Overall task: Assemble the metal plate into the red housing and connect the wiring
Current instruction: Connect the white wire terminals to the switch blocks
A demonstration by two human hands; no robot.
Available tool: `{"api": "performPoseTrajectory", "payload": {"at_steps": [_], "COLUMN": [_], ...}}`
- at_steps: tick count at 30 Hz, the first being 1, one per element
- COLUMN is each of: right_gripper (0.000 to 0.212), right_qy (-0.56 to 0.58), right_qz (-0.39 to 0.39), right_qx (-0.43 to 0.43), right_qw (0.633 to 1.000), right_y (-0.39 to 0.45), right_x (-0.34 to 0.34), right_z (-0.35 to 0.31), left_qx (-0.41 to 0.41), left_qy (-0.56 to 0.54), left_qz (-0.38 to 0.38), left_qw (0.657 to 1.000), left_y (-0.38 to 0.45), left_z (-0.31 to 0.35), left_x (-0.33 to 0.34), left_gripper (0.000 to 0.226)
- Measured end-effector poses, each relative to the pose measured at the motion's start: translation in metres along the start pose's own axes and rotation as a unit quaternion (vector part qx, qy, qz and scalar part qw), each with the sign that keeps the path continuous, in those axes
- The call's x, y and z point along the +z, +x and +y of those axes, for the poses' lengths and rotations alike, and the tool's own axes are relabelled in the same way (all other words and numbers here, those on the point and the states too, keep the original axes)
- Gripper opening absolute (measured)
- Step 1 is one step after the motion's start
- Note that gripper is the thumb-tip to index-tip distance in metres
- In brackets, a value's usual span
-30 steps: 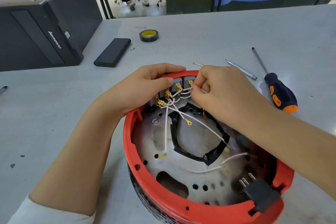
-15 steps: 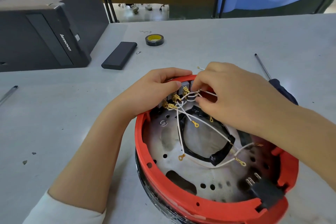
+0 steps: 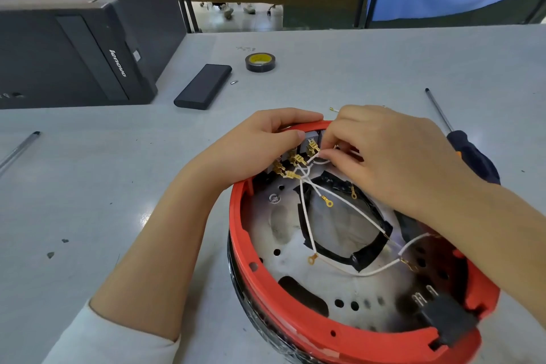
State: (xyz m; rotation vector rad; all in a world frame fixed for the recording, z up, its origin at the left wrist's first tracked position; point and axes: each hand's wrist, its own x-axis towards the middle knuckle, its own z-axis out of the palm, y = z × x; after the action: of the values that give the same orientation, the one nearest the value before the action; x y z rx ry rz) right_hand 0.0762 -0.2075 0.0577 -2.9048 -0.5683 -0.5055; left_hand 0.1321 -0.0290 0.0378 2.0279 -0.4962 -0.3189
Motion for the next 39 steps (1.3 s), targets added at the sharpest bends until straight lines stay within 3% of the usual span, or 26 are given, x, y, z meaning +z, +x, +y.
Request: {"api": "performPoseTrajectory", "payload": {"at_steps": [4, 7, 15, 20, 28, 39], "right_gripper": [0.010, 0.021, 0.023, 0.021, 0.011, 0.022], "right_qy": [0.053, 0.102, 0.100, 0.128, 0.024, 0.028], "right_qz": [-0.005, 0.004, -0.100, -0.085, -0.019, 0.034], "right_qx": [0.041, 0.086, 0.078, 0.109, 0.065, 0.123], "right_qw": [0.998, 0.991, 0.987, 0.982, 0.997, 0.991], "right_y": [-0.001, 0.006, 0.028, 0.022, 0.011, 0.012], "right_x": [0.002, 0.002, -0.006, -0.001, 0.004, 0.009], "right_z": [-0.002, -0.003, -0.004, -0.003, -0.015, -0.017], "left_qx": [0.005, 0.001, 0.008, -0.001, 0.010, -0.003], "left_qy": [0.002, 0.000, -0.005, -0.007, -0.005, 0.002], "left_qz": [0.000, 0.000, -0.003, -0.004, 0.006, 0.006], "left_qw": [1.000, 1.000, 1.000, 1.000, 1.000, 1.000], "left_y": [0.001, 0.001, 0.000, -0.001, -0.003, 0.000], "left_z": [0.000, -0.001, 0.003, 0.003, 0.005, 0.001], "left_x": [-0.001, -0.001, 0.000, 0.000, 0.001, 0.000], "left_gripper": [0.035, 0.036, 0.037, 0.037, 0.039, 0.037]}}
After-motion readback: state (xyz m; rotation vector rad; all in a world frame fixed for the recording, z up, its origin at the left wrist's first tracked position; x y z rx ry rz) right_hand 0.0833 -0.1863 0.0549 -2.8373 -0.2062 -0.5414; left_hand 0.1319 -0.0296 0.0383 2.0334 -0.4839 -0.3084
